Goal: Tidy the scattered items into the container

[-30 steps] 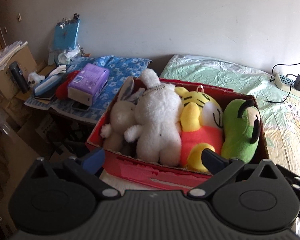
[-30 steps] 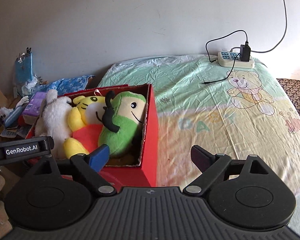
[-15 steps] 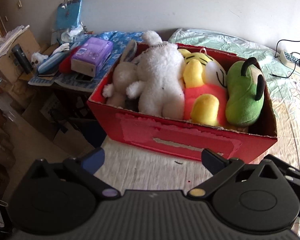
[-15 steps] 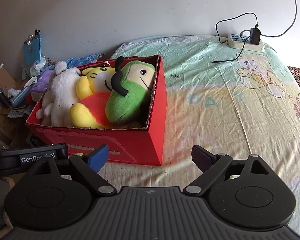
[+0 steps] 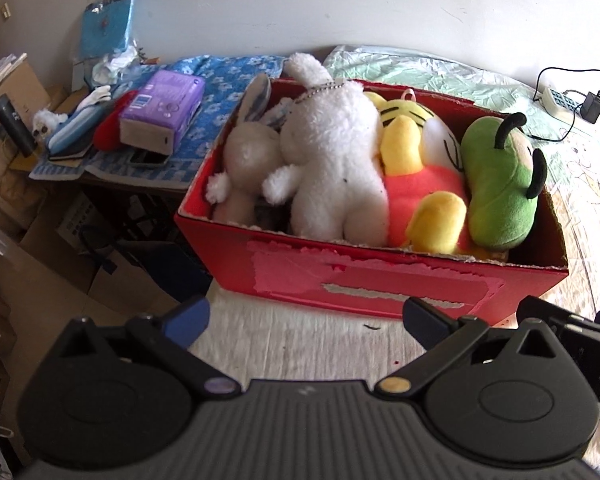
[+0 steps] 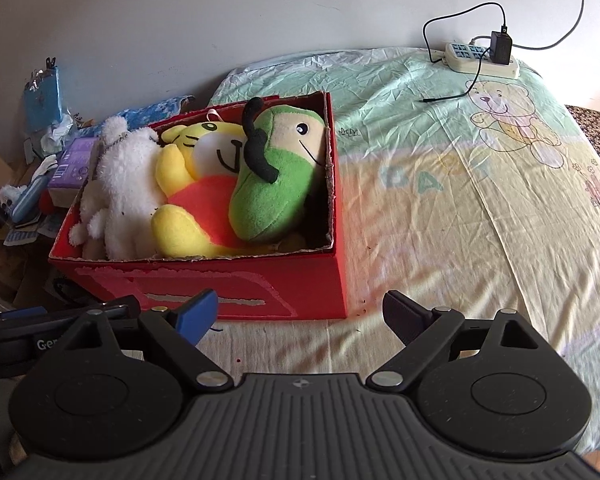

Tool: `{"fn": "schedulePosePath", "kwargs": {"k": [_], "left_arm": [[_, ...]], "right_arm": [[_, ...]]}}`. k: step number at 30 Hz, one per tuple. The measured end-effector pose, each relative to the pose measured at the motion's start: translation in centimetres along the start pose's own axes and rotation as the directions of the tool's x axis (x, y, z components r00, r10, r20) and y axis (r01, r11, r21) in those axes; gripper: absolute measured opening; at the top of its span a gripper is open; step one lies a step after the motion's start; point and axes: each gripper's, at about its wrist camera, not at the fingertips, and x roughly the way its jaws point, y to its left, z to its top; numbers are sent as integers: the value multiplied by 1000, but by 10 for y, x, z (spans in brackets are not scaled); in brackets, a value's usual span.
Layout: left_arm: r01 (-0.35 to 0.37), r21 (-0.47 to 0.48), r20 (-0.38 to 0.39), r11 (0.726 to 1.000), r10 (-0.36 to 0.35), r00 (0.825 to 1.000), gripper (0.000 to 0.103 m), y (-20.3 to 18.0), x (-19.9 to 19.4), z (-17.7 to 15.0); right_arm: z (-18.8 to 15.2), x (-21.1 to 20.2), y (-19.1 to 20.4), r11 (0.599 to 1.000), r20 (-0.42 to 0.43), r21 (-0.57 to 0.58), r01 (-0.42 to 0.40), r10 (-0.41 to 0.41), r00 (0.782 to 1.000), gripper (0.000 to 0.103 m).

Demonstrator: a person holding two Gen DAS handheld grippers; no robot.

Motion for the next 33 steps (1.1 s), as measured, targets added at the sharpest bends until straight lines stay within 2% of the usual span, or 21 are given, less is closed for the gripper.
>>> {"fn": "schedulePosePath", "kwargs": {"k": [7, 18, 25, 33], "left_arm": [[48, 51, 31, 998, -49, 998, 103, 12, 5, 2], [105, 77, -26, 991, -104, 994, 102, 23, 22, 0], [74, 97, -26, 993, -72, 997, 102, 22, 27, -4], [81, 115, -66, 990, -73, 995, 102, 17, 37, -9]], "right_arm": [[-7, 3, 11, 996, 37, 65, 64, -66, 997, 91], [-19, 2, 27, 985, 50, 87, 148, -153, 987, 91], [-18, 8, 29, 983, 35, 80, 166, -169, 985, 91], [-19, 14, 28, 983, 14, 71, 170, -172, 985, 91]]}}
